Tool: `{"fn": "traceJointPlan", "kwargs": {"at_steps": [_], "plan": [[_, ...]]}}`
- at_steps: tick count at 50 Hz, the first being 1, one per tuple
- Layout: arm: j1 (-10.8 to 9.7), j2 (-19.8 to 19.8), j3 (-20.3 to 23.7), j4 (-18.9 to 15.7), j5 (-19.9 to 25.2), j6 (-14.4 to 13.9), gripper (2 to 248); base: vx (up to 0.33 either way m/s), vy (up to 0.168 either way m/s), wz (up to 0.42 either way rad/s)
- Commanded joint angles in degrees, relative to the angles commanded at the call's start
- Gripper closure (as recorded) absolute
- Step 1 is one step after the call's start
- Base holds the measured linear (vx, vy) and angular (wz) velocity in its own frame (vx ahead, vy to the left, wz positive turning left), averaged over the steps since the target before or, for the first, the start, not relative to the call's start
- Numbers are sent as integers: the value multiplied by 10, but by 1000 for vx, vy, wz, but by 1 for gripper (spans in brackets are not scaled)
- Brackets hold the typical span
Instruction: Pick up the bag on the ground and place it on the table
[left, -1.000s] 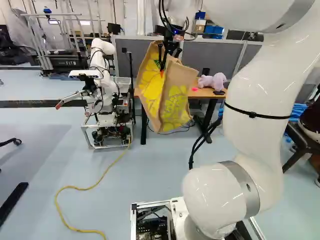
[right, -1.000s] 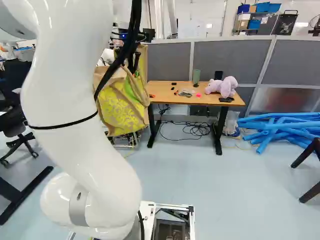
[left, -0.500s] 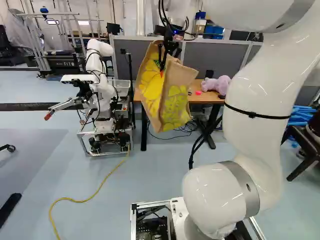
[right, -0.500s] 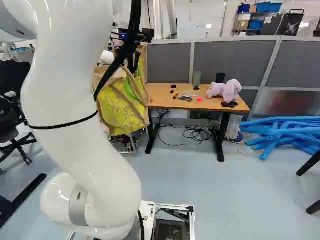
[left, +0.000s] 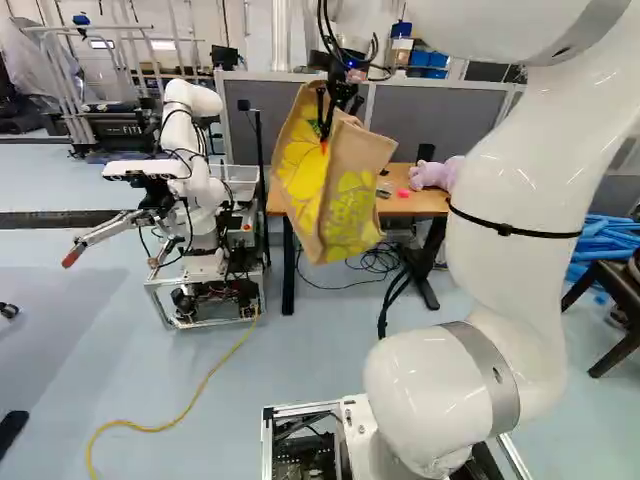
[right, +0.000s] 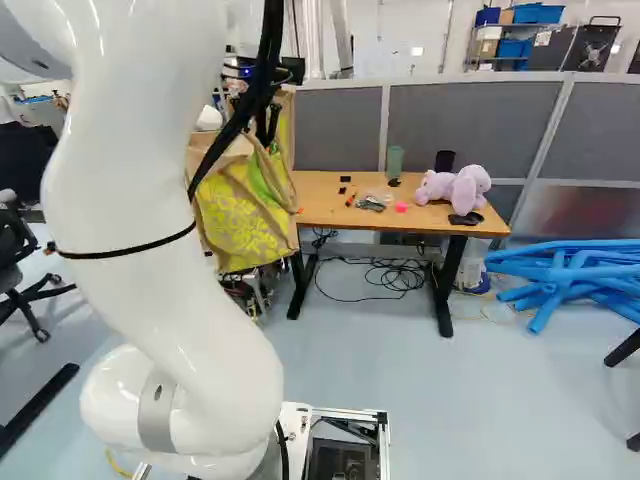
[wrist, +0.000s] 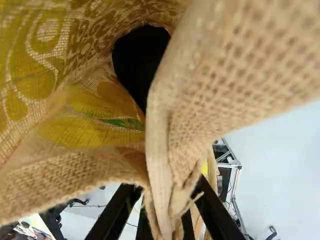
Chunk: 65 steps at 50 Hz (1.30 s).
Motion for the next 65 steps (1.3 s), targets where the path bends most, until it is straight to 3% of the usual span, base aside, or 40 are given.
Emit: {"fn": "traceJointPlan", "kwargs": {"at_steps": [26, 52, 65], "plan": [[0, 0, 0, 0, 0, 0, 215, 152, 50, -20], [0, 0, 0, 0, 0, 0, 215, 147, 2, -267], [0, 0, 0, 0, 0, 0, 215, 143, 48, -38]]}}
